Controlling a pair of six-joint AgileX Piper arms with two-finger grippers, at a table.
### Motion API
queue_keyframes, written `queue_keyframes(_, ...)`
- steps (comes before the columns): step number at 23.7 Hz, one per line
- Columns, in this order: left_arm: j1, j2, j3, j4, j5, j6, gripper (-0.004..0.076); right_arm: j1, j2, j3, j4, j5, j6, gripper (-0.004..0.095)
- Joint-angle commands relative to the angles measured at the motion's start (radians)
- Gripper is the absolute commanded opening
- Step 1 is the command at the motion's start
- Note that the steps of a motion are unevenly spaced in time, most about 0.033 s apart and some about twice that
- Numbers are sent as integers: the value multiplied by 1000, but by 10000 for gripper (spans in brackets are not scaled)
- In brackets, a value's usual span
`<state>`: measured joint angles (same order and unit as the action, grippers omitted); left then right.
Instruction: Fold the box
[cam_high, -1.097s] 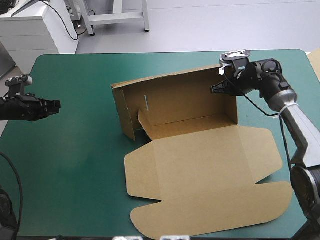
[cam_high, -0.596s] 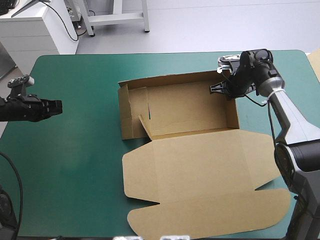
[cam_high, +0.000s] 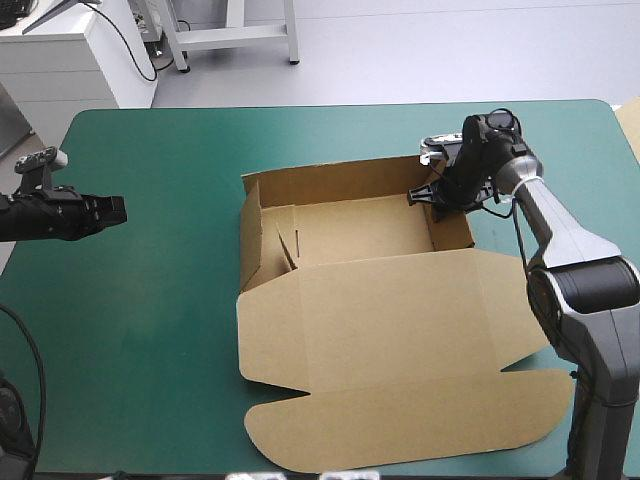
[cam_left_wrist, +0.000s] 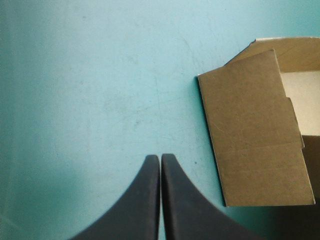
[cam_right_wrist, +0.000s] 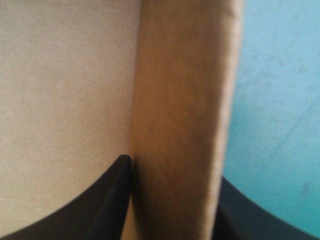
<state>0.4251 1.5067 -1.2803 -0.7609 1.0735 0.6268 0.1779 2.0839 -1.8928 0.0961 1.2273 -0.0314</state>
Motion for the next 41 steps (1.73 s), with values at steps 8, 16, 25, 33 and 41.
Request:
queue_keyframes(8, 0, -38, -23, -62, -10, 13, -8, -1, -147, -201, -11, 20, 37, 665)
queue_keyframes(16, 0, -38, -23, -62, 14, 1, -8, -1, -199, -70, -11, 18, 77, 665)
queue_keyframes(25, 0, -38, -23, -62, 12, 3, -8, -1, -117, -8, -40, 17, 57, 278)
queue_keyframes(33, 0, -38, -23, -62, 12, 3, -8, -1, -197, -56, -26, 19, -45, -21)
queue_keyframes(41, 0, -38, -23, -216, 27, 5, -8, -1, -314, -85, -108, 19, -55, -18)
